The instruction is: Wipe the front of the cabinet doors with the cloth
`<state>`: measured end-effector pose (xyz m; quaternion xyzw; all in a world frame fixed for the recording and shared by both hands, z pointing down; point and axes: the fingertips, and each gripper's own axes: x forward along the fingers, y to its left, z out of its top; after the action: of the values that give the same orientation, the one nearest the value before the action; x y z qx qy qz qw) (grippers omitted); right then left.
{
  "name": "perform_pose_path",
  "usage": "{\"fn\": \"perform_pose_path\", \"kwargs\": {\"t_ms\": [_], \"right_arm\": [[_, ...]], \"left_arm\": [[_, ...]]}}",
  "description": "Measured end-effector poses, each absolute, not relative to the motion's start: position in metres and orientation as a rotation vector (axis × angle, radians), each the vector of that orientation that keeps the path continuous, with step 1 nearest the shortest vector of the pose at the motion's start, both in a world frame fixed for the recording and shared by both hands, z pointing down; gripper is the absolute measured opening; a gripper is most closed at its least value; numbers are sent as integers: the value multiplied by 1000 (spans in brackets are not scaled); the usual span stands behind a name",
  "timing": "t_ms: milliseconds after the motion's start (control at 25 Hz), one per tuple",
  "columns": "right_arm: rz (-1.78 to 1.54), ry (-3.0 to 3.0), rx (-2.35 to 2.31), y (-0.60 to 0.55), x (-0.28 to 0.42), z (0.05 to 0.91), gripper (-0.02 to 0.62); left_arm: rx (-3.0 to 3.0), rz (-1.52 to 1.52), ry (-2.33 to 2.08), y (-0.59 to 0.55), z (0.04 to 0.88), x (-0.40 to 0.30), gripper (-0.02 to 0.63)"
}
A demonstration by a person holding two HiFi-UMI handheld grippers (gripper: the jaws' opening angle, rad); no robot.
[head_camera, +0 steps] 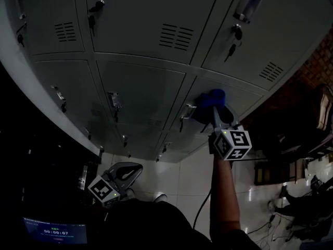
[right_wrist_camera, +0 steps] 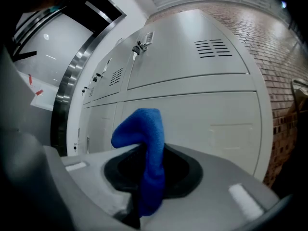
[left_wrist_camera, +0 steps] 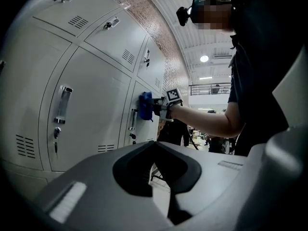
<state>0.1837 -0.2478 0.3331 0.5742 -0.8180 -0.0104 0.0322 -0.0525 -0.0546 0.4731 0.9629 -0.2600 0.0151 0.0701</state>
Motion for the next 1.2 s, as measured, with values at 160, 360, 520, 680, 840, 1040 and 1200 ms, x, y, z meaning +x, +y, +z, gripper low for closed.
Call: {"fn": "perform_pose_path", "kwargs": {"t_ms": [160,360,520,680,840,1040,1200], "right_arm": [[-33,-2481,1823,-245,213,334,71],[-9,-2429,1908,-241,250,336,70],[1,-2387,1970,-238,279,337,71],[14,-2352,2025,-235,305,337,71],[20,-2308,2074,-232,326,337,71],[31,-2249,2125,-229,344,340,71],[34,-2211,2161,-224,351,342,71]], "left_arm": [[2908,50,-757,-57,469,-41,0],[2905,65,-733,-60,471,-30,0],[2907,81,-716,-60,478,-23,0],[2914,67,-704,-60,476,-16,0],[2902,64,-688,-57,470,-10,0],[2906,58,-698,-54,472,-11,0],[2916,53,-719,-50,478,-18,0]]}}
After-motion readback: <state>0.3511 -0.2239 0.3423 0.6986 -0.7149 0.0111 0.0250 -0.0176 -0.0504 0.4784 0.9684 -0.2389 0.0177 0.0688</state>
